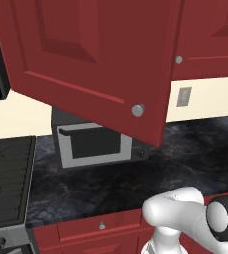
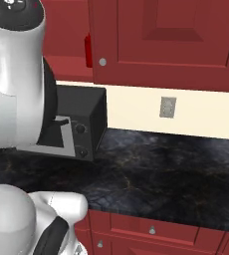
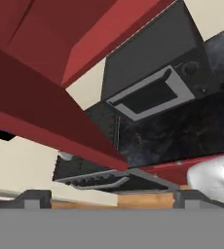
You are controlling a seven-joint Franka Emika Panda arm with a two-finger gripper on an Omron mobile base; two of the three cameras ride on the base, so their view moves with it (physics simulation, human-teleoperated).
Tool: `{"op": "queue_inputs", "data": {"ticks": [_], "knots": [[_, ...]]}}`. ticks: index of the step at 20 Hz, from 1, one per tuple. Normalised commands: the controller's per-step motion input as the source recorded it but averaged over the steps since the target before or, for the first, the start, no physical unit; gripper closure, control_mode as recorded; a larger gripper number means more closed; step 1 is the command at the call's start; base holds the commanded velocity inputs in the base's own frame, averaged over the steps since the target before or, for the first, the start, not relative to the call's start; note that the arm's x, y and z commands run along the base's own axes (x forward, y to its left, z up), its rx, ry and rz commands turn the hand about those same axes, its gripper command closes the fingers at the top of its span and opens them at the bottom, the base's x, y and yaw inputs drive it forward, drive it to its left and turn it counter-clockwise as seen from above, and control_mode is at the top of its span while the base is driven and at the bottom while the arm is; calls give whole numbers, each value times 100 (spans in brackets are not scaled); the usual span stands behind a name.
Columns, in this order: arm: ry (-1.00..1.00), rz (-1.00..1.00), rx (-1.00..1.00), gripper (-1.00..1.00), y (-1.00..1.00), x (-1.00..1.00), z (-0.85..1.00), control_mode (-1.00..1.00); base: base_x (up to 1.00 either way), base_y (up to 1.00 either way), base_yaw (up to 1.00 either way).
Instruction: Move the ketchup and shaker from the cabinet to the dining counter.
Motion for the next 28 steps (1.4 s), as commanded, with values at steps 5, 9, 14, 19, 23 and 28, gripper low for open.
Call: {"op": "queue_inputs", "data": {"ticks": [5,9,14,19,23,28], "knots": [[1,17,27,-100,22,90,-1,-100,0,0,0],[1,18,23,-100,40,81,-16,-100,0,0,0],[1,18,21,-100,57,70,-22,-100,0,0,0],[0,16,19,-100,55,49,-13,-100,0,0,0],[0,17,14,-100,59,1,-1,-100,0,0,0],[0,17,9,-100,73,-25,0,-100,0,0,0]]}}
